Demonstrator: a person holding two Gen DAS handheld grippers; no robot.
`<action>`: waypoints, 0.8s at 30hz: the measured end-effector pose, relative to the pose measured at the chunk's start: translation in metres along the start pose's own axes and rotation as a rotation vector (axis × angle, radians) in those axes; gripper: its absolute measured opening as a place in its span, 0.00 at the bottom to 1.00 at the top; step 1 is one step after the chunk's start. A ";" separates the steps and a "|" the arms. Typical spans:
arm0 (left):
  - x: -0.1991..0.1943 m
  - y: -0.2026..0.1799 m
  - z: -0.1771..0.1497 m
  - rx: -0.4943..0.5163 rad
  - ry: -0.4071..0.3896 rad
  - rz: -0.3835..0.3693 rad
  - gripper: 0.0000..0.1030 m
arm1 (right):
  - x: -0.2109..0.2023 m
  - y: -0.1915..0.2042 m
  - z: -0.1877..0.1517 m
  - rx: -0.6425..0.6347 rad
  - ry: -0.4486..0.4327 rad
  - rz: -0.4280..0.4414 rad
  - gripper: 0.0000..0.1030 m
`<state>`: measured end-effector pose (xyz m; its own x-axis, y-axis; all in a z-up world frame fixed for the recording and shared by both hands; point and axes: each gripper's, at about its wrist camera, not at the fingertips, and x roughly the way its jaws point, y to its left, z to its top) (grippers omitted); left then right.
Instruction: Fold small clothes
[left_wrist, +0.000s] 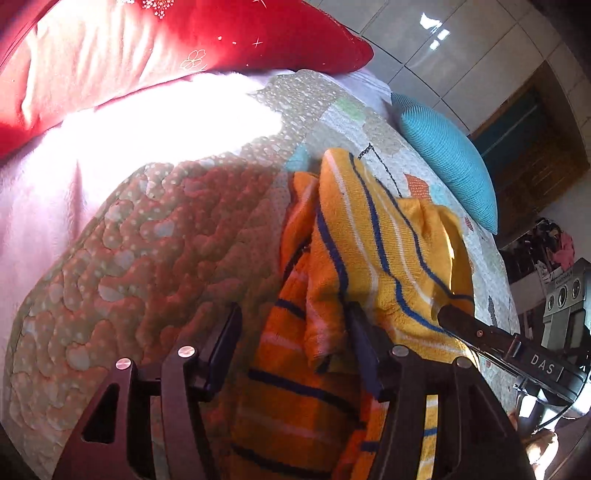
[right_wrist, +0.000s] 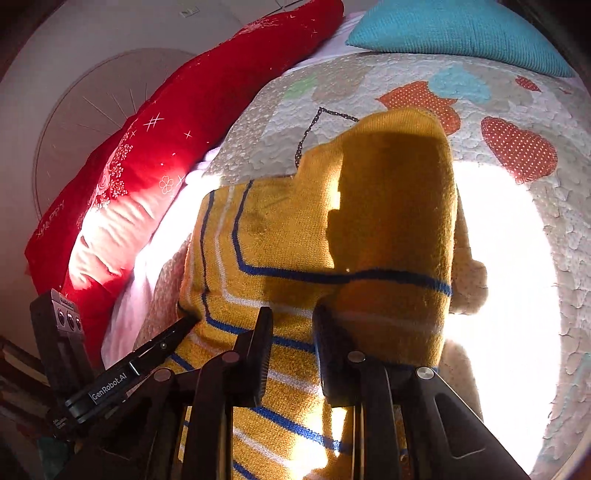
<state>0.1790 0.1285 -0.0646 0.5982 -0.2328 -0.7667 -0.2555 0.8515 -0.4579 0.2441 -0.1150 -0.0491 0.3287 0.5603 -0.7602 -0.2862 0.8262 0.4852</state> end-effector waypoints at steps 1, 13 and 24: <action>-0.007 -0.001 -0.002 0.011 -0.010 -0.001 0.56 | -0.009 0.002 -0.003 -0.013 -0.024 -0.001 0.25; -0.084 0.006 -0.063 -0.002 -0.147 0.036 0.63 | -0.014 0.042 -0.129 -0.151 0.018 0.079 0.27; -0.179 -0.025 -0.114 0.147 -0.563 0.231 0.96 | -0.053 0.040 -0.191 -0.122 -0.021 0.081 0.40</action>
<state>-0.0082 0.0955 0.0330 0.8587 0.2137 -0.4658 -0.3425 0.9155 -0.2113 0.0432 -0.1223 -0.0719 0.3187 0.6268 -0.7110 -0.4195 0.7659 0.4872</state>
